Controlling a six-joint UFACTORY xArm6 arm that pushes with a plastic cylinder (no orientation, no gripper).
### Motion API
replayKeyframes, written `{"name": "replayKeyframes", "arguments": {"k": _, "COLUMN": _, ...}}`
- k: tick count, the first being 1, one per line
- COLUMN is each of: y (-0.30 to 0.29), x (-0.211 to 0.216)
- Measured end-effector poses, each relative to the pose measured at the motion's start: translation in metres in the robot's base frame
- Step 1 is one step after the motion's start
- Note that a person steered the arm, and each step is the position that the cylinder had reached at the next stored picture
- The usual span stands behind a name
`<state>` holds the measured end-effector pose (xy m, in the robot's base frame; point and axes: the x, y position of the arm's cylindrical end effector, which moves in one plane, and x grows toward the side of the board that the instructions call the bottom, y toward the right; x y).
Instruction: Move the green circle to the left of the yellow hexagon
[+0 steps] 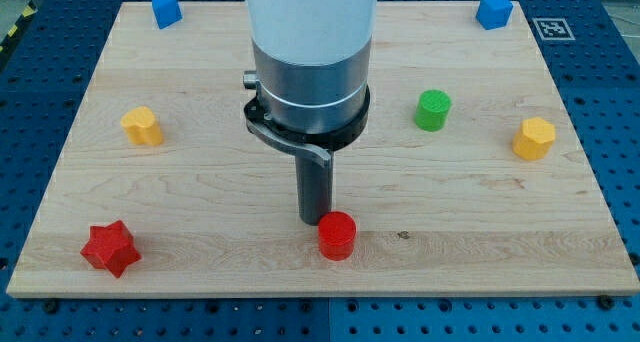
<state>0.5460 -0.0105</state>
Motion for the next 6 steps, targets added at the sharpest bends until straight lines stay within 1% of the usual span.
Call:
{"name": "replayKeyframes", "arguments": {"k": 1, "y": 0.003, "x": -0.066}}
{"name": "replayKeyframes", "arguments": {"k": 2, "y": 0.028, "x": -0.135}}
{"name": "replayKeyframes", "arguments": {"k": 3, "y": 0.073, "x": -0.183}}
{"name": "replayKeyframes", "arguments": {"k": 4, "y": 0.109, "x": -0.187}}
{"name": "replayKeyframes", "arguments": {"k": 5, "y": 0.113, "x": -0.184}}
{"name": "replayKeyframes", "arguments": {"k": 6, "y": 0.122, "x": -0.152}}
